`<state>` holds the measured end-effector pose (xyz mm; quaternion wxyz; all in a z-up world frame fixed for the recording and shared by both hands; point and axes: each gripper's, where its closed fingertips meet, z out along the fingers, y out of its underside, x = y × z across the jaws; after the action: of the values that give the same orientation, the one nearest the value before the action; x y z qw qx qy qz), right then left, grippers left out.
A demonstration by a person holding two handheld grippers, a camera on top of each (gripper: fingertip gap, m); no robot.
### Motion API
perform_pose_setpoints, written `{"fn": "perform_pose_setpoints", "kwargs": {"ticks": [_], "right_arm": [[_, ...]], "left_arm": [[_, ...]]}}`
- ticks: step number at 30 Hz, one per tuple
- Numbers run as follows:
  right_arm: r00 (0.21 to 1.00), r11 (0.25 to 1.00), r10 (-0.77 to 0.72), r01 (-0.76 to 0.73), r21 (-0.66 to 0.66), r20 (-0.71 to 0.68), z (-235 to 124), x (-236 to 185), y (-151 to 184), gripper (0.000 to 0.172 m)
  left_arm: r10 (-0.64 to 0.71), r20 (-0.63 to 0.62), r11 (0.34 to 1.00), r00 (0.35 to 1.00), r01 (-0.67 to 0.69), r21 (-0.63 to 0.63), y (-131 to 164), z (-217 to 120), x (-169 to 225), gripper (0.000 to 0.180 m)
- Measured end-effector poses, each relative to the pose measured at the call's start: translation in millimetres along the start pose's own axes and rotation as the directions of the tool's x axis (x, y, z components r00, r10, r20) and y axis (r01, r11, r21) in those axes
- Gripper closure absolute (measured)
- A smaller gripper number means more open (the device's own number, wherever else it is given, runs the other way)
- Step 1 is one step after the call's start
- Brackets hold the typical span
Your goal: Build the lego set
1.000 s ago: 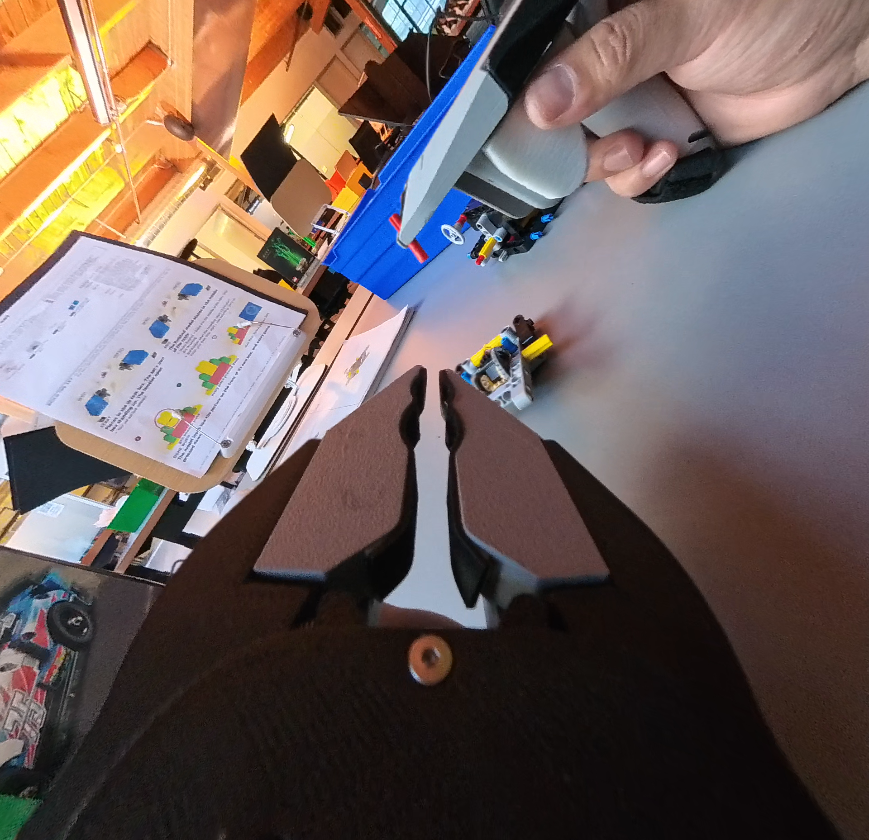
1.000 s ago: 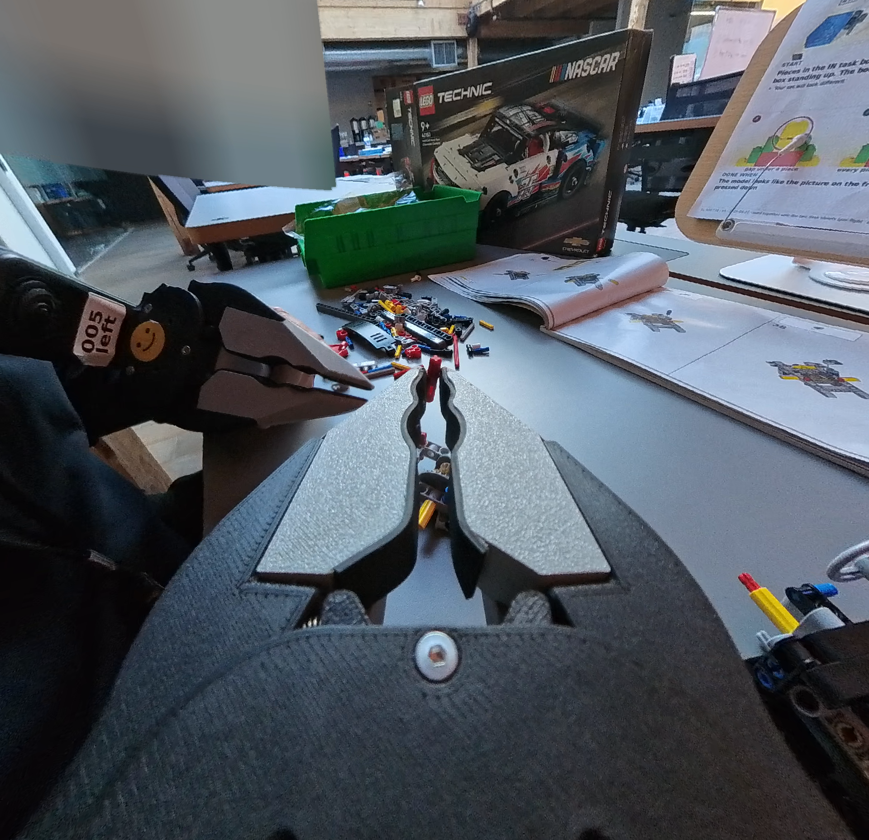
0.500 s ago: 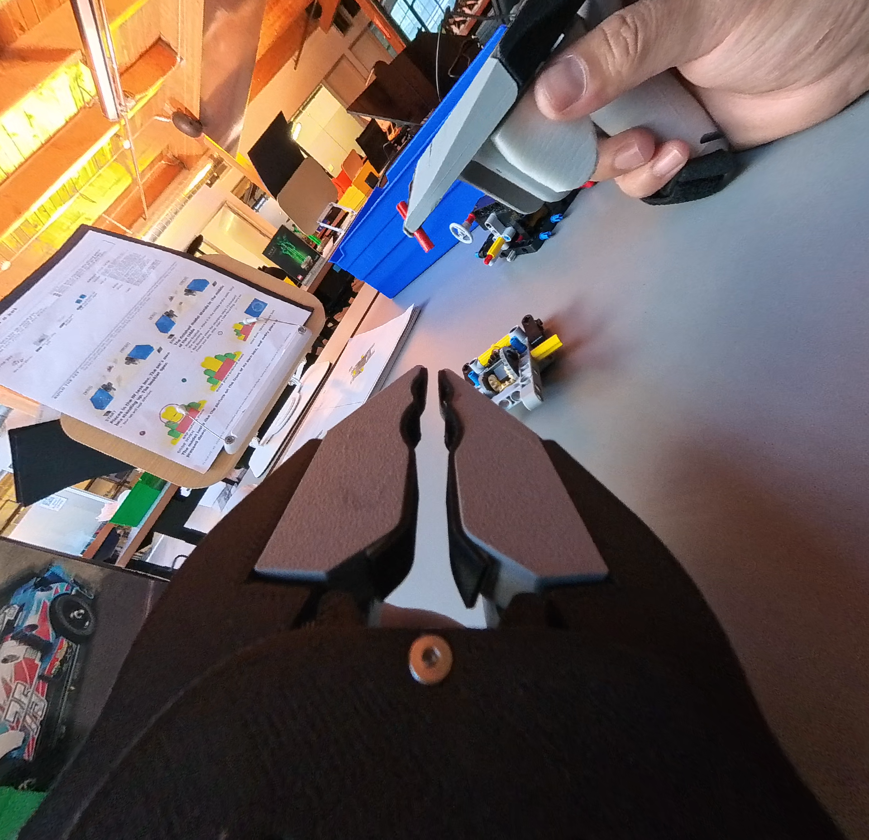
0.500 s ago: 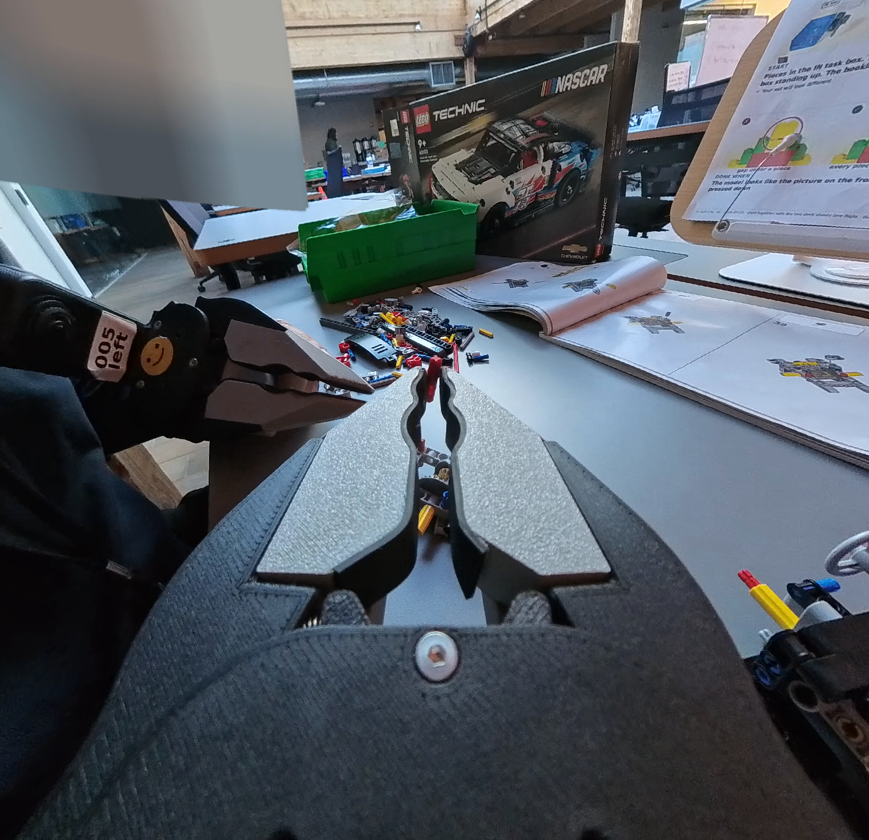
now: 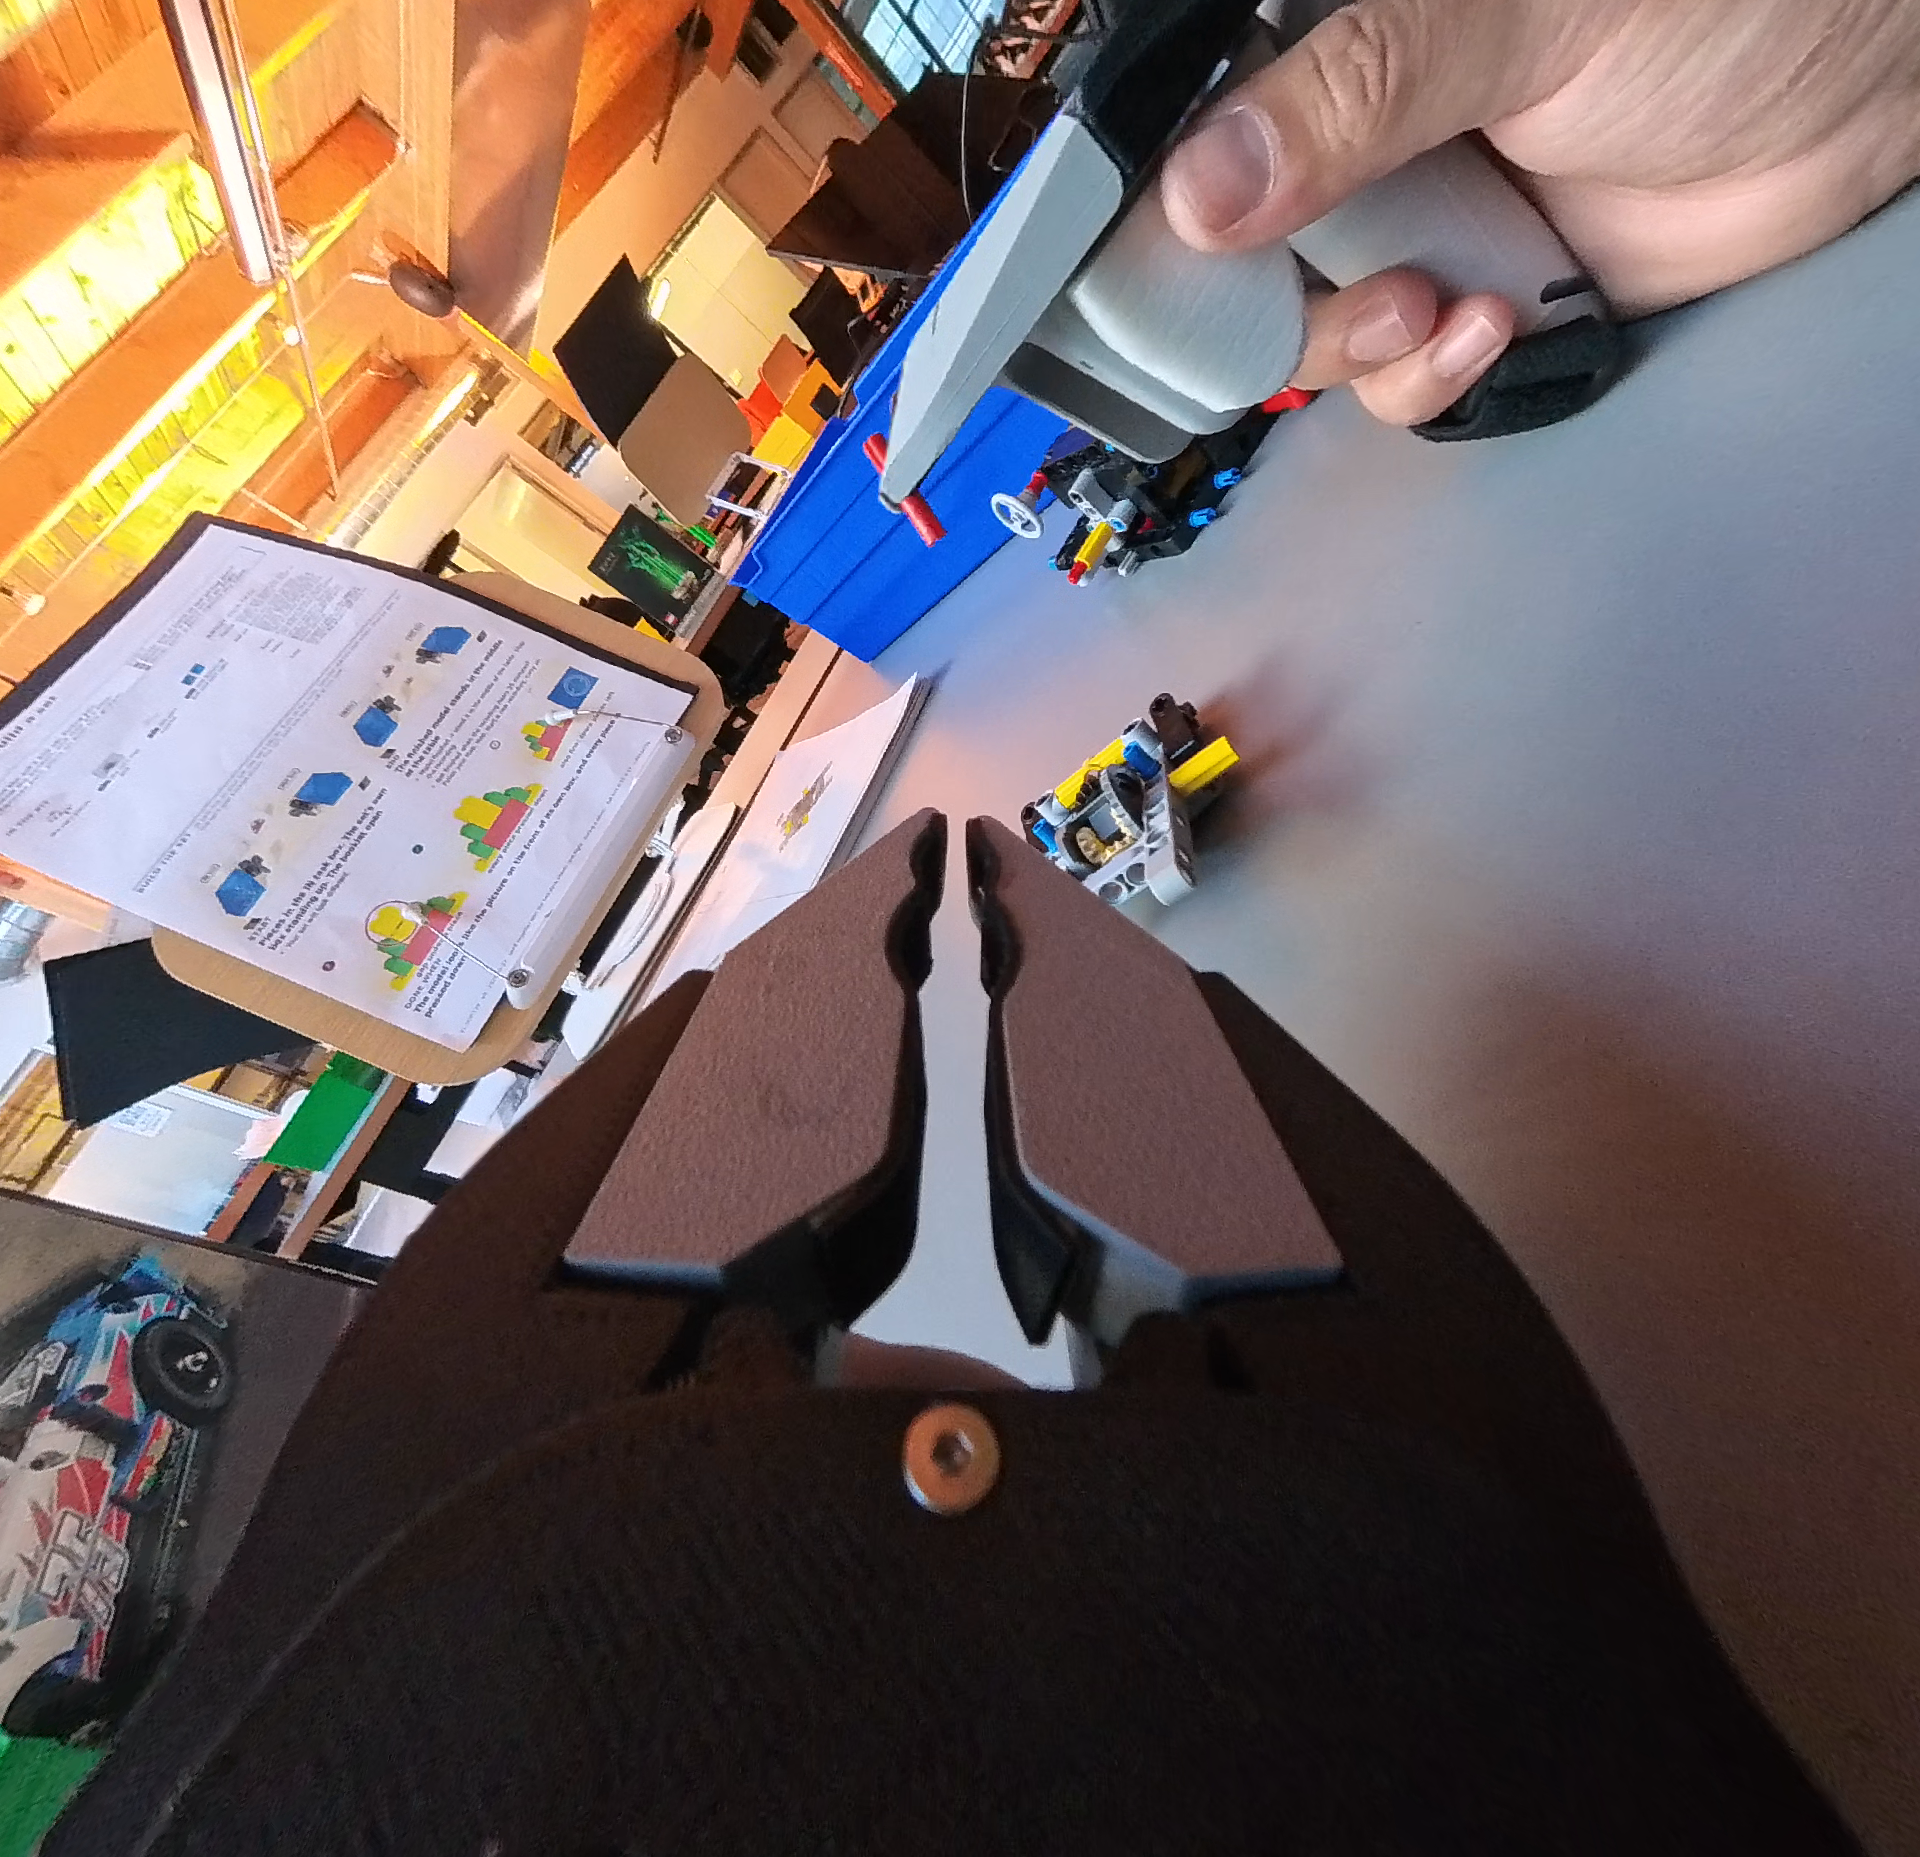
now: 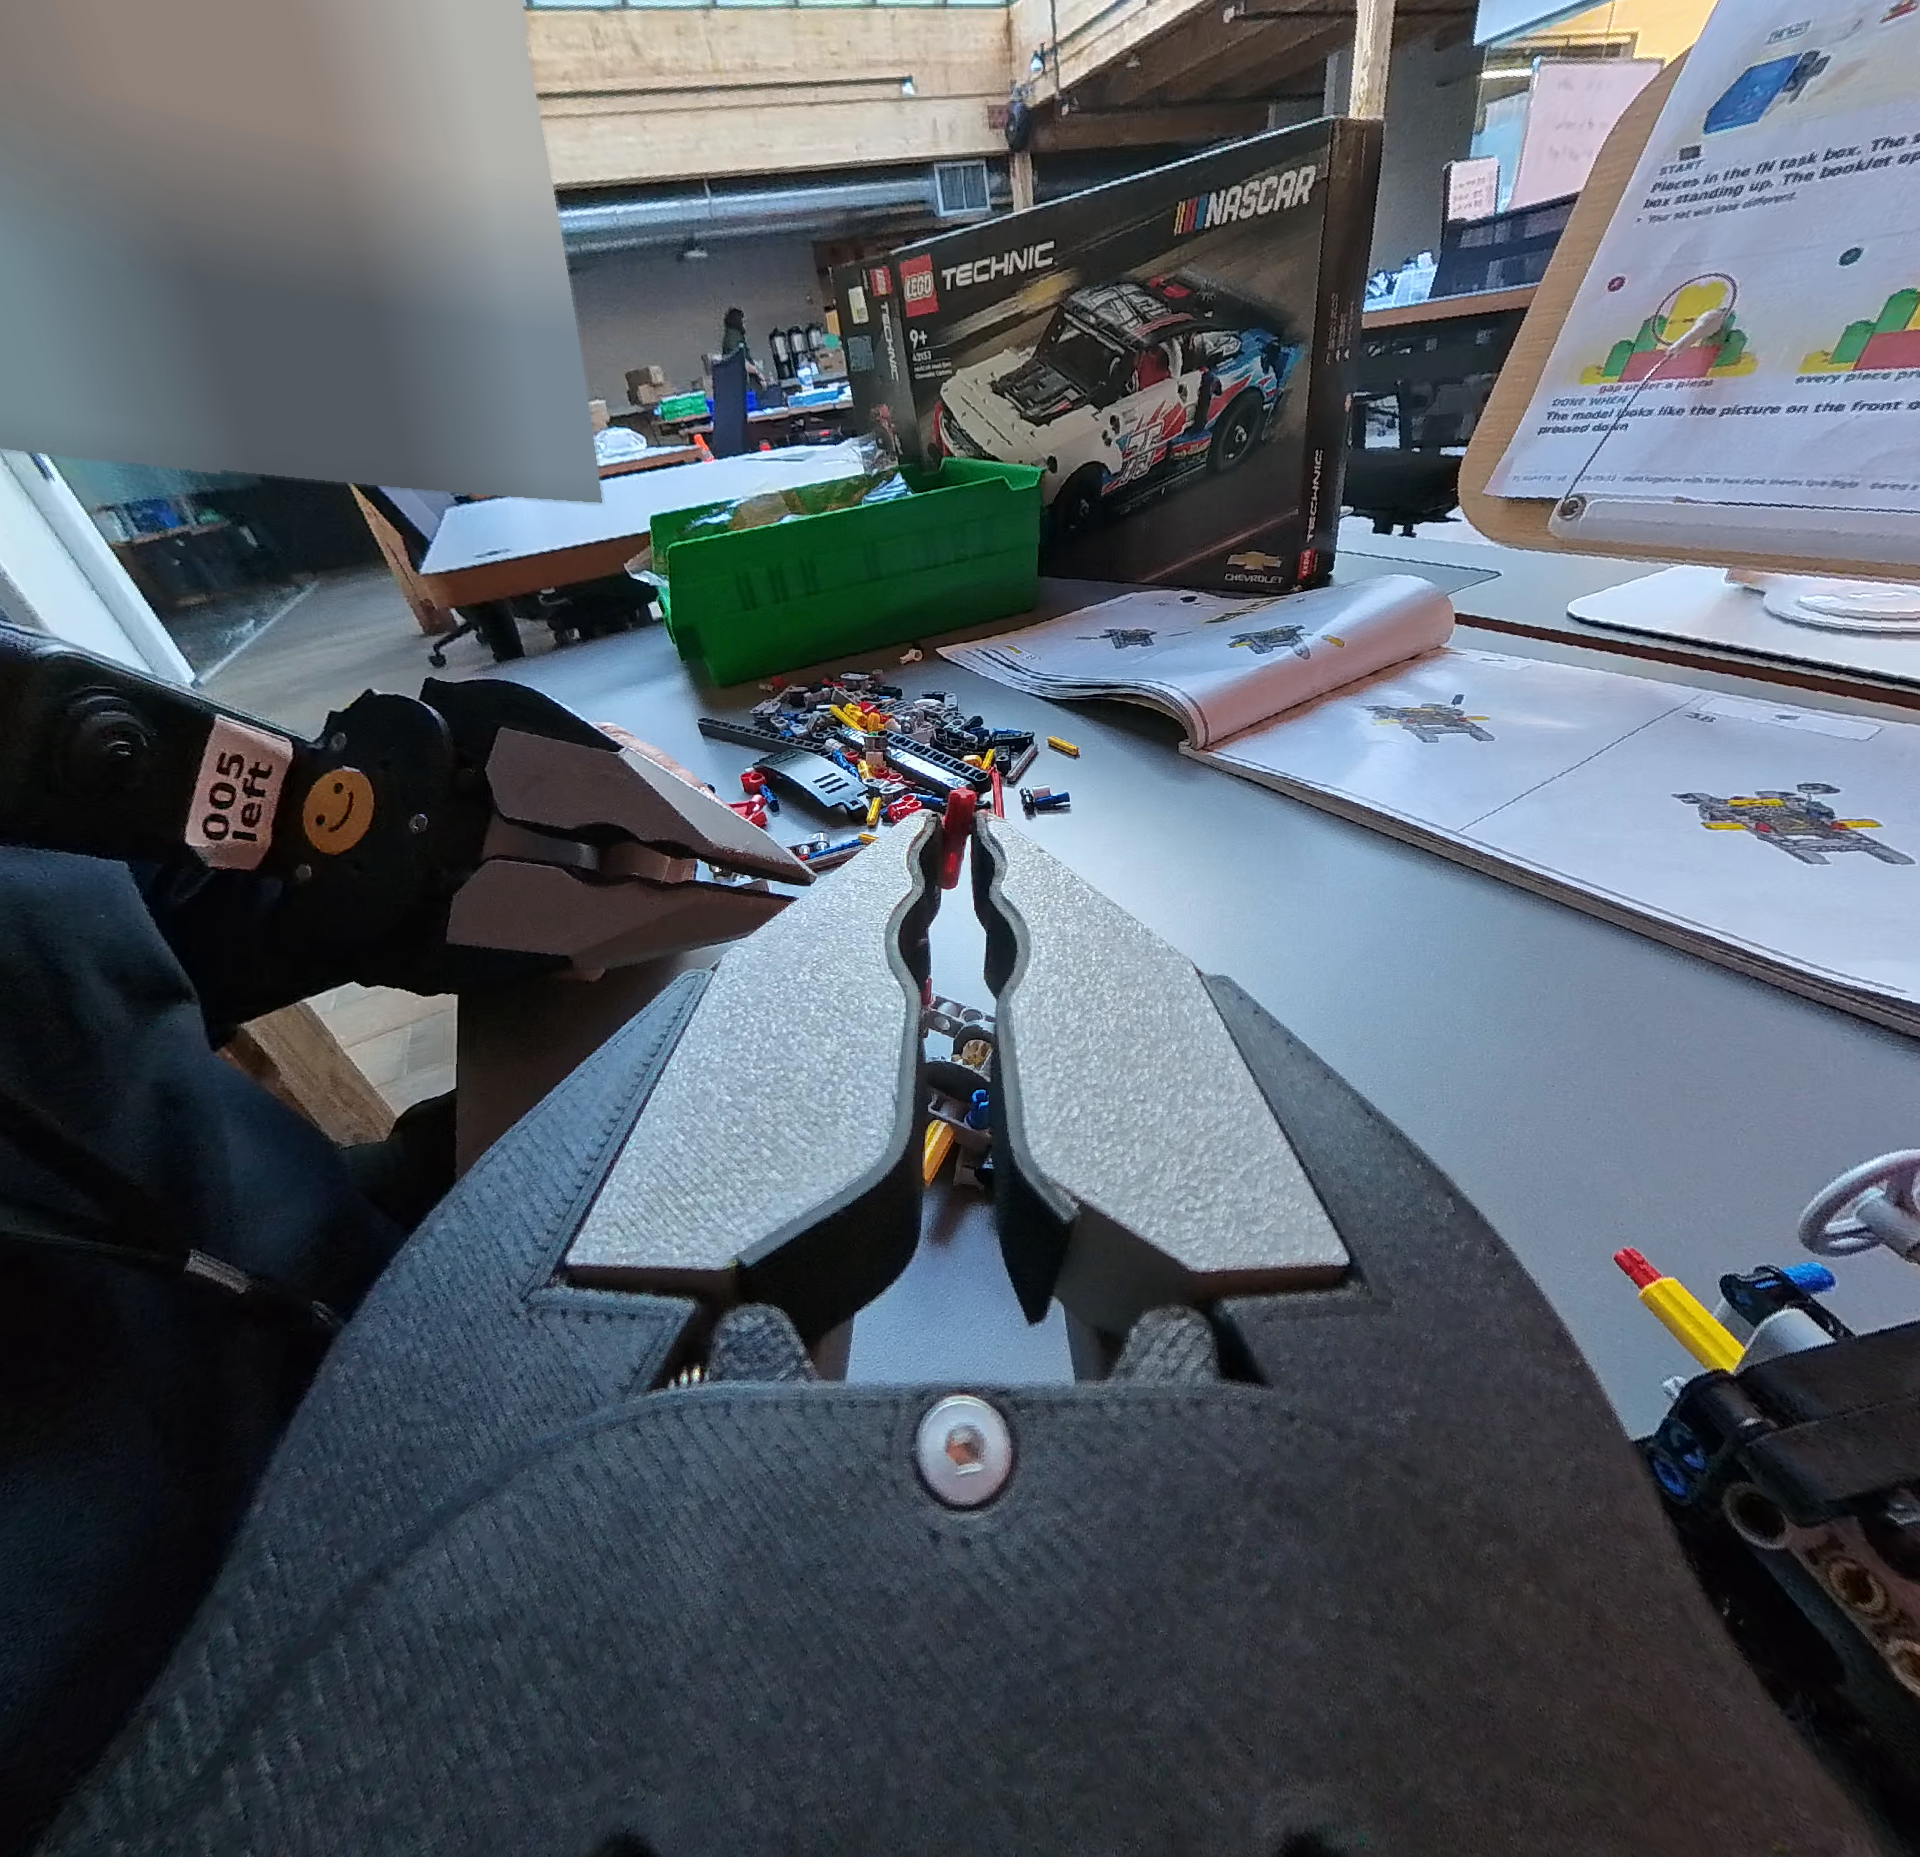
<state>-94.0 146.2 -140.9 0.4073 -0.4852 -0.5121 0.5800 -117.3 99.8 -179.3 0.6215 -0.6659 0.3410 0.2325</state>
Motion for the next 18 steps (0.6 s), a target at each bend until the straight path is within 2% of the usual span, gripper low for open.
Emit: {"fn": "perform_pose_setpoints", "kwargs": {"ticks": [5, 7, 11, 15, 18], "right_arm": [[1.0, 1.0, 0.009, -0.009, 0.01, -0.007, -1.3, 1.7, -1.4, 0.17], [1.0, 1.0, 0.02, -0.02, 0.019, -0.013, -2.8, 3.8, -2.6, 0.17], [1.0, 0.999, 0.026, -0.026, 0.025, -0.017, -3.8, 5.0, -3.3, 0.17], [1.0, 1.0, 0.015, -0.015, 0.018, -0.014, -3.1, 3.4, -2.5, 0.17], [1.0, 1.0, 0.013, -0.013, 0.017, -0.013, -3.3, 2.7, -2.4, 0.17]], "left_arm": [[-0.027, 0.018, 1.0, 0.999, 0.027, 0.006, -0.2, -1.8, -5.1, 0.18], [-0.079, 0.056, 0.997, 0.995, 0.078, 0.028, -1.7, -5.5, -15.0, 0.18], [-0.172, 0.052, 0.985, 0.984, 0.17, 0.04, 0.4, -8.0, -24.9, 0.18], [-0.132, 0.028, 0.991, 0.991, 0.131, 0.025, 0.3, -6.0, -17.5, 0.18], [-0.115, -0.03, 0.993, 0.993, 0.114, -0.015, 3.0, -2.5, -7.1, 0.173]]}}
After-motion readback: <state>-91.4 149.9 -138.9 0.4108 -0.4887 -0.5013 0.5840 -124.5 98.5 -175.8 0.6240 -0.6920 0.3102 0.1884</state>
